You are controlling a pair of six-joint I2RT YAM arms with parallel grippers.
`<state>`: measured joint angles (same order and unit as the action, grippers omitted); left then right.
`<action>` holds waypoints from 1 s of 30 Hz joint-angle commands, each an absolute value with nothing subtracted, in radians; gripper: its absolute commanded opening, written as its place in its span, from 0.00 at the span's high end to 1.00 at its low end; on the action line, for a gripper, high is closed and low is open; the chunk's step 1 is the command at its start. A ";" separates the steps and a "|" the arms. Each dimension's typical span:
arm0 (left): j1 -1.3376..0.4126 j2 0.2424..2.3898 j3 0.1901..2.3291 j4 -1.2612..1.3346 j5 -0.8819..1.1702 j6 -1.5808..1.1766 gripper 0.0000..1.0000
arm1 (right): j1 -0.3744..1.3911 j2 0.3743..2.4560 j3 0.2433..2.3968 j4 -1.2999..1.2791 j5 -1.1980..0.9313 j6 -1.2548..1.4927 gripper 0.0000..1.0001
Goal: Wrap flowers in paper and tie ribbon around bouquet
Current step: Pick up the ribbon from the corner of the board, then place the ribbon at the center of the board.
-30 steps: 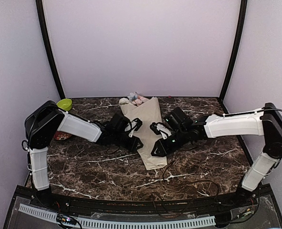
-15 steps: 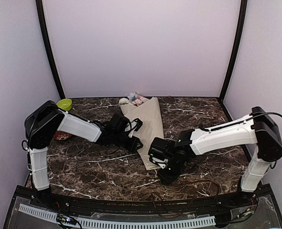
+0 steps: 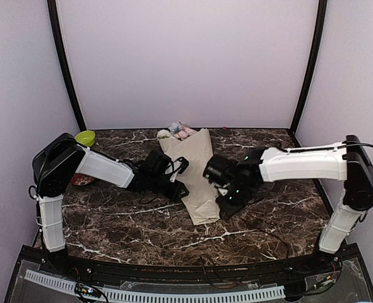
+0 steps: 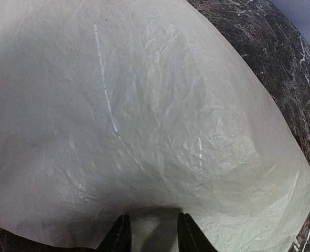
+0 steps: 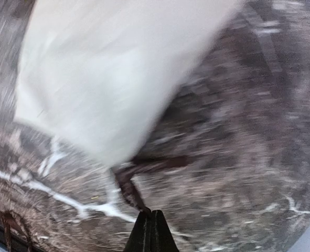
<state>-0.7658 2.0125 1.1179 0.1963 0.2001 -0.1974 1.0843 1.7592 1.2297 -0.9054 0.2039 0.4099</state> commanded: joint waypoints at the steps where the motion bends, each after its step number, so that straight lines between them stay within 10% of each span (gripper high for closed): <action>1: -0.755 2.019 1.102 0.073 0.166 -0.177 0.68 | 0.748 1.507 1.341 -0.975 0.535 0.358 1.00; 7: -0.755 2.017 1.118 0.050 0.184 -0.173 0.68 | 0.199 1.188 1.469 -0.555 0.367 0.307 1.00; 17: -0.753 2.020 1.111 0.047 0.172 -0.157 0.68 | 0.130 1.558 2.405 -0.468 0.562 0.002 1.00; 30: -0.753 2.023 1.127 0.019 0.166 -0.144 0.68 | 0.156 1.392 1.657 -0.365 -0.249 0.058 1.00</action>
